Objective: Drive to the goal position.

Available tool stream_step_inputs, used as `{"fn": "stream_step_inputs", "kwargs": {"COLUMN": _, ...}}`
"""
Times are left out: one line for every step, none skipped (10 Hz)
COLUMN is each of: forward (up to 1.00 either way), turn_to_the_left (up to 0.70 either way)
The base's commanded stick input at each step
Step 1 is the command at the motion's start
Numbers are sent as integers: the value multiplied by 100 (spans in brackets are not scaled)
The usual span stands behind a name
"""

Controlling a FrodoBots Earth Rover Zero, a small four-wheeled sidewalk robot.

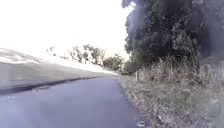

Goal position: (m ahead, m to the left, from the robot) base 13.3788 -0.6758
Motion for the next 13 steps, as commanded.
{"fn": "stream_step_inputs", "kwargs": {"forward": 70, "turn_to_the_left": 0}}
{"fn": "stream_step_inputs", "kwargs": {"forward": 70, "turn_to_the_left": 0}}
{"fn": "stream_step_inputs", "kwargs": {"forward": 70, "turn_to_the_left": 0}}
{"fn": "stream_step_inputs", "kwargs": {"forward": 70, "turn_to_the_left": 0}}
{"fn": "stream_step_inputs", "kwargs": {"forward": 70, "turn_to_the_left": 0}}
{"fn": "stream_step_inputs", "kwargs": {"forward": 70, "turn_to_the_left": 0}}
{"fn": "stream_step_inputs", "kwargs": {"forward": 70, "turn_to_the_left": 0}}
{"fn": "stream_step_inputs", "kwargs": {"forward": 70, "turn_to_the_left": 14}}
{"fn": "stream_step_inputs", "kwargs": {"forward": 70, "turn_to_the_left": 14}}
{"fn": "stream_step_inputs", "kwargs": {"forward": 70, "turn_to_the_left": 14}}
{"fn": "stream_step_inputs", "kwargs": {"forward": 70, "turn_to_the_left": 14}}
{"fn": "stream_step_inputs", "kwargs": {"forward": 70, "turn_to_the_left": 14}}
{"fn": "stream_step_inputs", "kwargs": {"forward": 70, "turn_to_the_left": 14}}
